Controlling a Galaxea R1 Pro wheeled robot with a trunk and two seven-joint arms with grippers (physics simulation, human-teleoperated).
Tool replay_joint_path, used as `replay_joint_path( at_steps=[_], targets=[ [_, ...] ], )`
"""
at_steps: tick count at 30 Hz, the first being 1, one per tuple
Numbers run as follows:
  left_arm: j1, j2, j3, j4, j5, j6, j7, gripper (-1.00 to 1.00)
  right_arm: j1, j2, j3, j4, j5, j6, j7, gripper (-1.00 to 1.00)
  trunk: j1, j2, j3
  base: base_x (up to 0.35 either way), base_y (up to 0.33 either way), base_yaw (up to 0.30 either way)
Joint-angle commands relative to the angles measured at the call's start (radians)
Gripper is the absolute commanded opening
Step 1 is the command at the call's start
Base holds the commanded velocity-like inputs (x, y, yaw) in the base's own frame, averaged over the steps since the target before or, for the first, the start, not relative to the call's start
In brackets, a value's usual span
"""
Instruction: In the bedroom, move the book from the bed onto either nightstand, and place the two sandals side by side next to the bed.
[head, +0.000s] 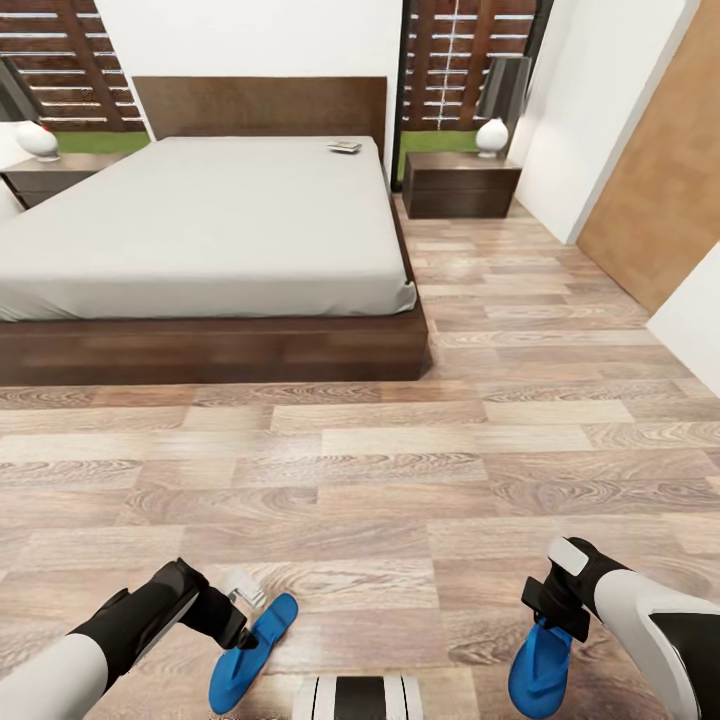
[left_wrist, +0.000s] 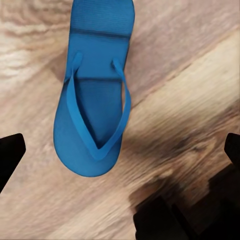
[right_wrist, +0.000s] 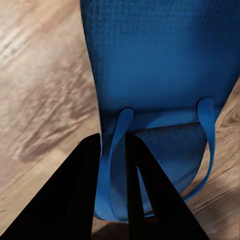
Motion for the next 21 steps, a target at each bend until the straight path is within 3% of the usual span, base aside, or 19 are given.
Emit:
replay_joint_path(
  at_steps=[1, 10, 16, 21],
  targets=[
    [-0.001, 0.001, -0.005, -0.002, 0.010, 0.008, 0.004, 1.00, 0.000, 0.000, 0.006, -0.002, -0.013, 0.004, -0.004, -1.00, 0.000, -0.001, -0.005, 0.000, 0.000, 0.000],
    [-0.001, 0.002, -0.004, -0.006, 0.009, 0.008, 0.012, 1.00, 0.000, -0.003, 0.005, -0.002, -0.011, 0.004, -0.005, -1.00, 0.004, -0.003, -0.040, 0.000, 0.000, 0.000],
    [-0.001, 0.000, -0.002, -0.010, 0.010, 0.006, 0.064, 1.00, 0.001, -0.038, 0.007, -0.001, -0.011, 0.004, -0.004, -1.00, 0.007, -0.004, -0.063, 0.000, 0.000, 0.000],
    [-0.001, 0.000, 0.003, -0.036, 0.011, 0.007, 0.111, 1.00, 0.001, -0.045, 0.008, 0.004, -0.013, 0.004, -0.004, -1.00, 0.008, -0.005, -0.070, 0.000, 0.000, 0.000]
  ],
)
